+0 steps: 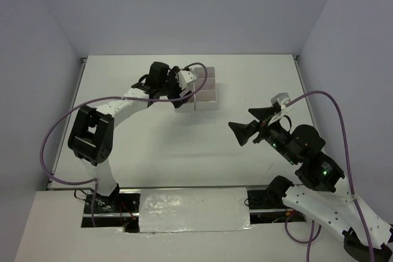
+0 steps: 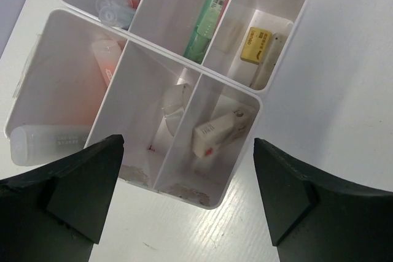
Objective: Sort the stationery into containers
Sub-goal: Place the stationery in the storage box, then reset both arms
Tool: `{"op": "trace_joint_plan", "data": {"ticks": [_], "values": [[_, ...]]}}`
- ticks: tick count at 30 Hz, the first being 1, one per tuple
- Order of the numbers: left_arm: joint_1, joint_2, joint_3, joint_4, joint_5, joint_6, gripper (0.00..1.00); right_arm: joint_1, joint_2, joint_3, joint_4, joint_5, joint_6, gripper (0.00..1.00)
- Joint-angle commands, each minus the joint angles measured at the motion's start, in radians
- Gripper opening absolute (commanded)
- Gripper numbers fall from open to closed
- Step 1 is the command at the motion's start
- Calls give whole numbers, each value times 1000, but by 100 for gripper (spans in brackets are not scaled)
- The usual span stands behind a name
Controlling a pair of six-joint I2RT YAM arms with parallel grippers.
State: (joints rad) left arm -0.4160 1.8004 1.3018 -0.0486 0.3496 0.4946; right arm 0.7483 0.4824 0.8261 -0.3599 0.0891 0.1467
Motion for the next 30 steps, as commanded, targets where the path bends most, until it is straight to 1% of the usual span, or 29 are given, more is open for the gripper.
{"op": "trace_joint_plan", "data": {"ticks": [1,3,8,10,12,14,15,16,17,18,19,21,22,24,25,26,27,29,30], "values": [[6,-18,-10,39,28,-7,99,2,2,7,21,-12,-13,100],[6,-30,-19,70,16,-8,99,2,4,7,21,-14,-13,100],[8,-24,-13,82,-23,-19,99,2,1,7,19,-15,-15,100],[8,-53,-32,107,-29,-50,99,2,-2,7,19,-15,-15,100],[8,-116,-77,189,-89,-96,99,0,-4,5,22,-8,-13,100],[8,-173,-99,222,-157,-198,99,2,-4,5,24,6,-12,100],[8,-203,-119,251,-276,-256,99,0,-4,4,27,12,-9,100],[8,-260,-121,239,-341,-392,99,2,-4,1,29,21,-10,100],[8,-288,-118,210,-425,-463,99,2,-1,2,26,34,-7,100],[8,-341,-98,164,-621,-558,99,2,2,7,16,53,-1,100],[9,-367,-84,13,-720,-718,99,2,13,22,1,105,4,100],[13,-444,-56,-150,-854,-821,99,2,24,44,-56,184,22,100],[13,-476,-52,-295,-926,-891,99,5,34,74,-85,271,34,100],[13,-547,-70,-411,-972,-950,99,3,44,108,-174,354,66,100],[13,-631,-87,-453,-1004,-987,99,3,48,146,-210,388,76,100],[13,-677,-110,-506,-1014,-995,99,3,56,163,-273,453,88,100],[13,-778,-157,-519,-1020,-990,99,3,53,191,-296,483,106,100],[13,-875,-193,-562,-1061,-970,99,2,39,209,-336,521,106,100],[13,-968,-217,-573,-1063,-964,99,3,35,228,-344,524,87,100]]}}
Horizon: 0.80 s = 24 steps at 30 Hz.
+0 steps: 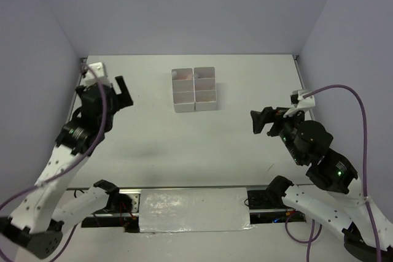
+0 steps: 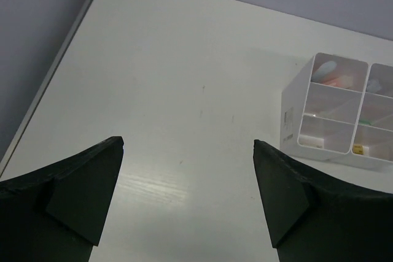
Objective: Sort the stationery into containers
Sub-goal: Reset both arms
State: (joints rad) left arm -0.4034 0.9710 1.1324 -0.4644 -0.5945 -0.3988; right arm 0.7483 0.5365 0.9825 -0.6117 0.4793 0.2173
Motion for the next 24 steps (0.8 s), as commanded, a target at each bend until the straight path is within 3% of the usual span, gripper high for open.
{"op": "trace_joint_plan", "data": {"ticks": [1,11,24], "values": [[0,-185,-57,-161,-105,-57,99,0,-24,84,-108,143,14,100],[0,-609,-336,-137,-90,21,99,2,-158,107,-172,193,11,100],[2,-649,-344,-108,-79,40,99,2,-162,61,-143,180,22,100]]}}
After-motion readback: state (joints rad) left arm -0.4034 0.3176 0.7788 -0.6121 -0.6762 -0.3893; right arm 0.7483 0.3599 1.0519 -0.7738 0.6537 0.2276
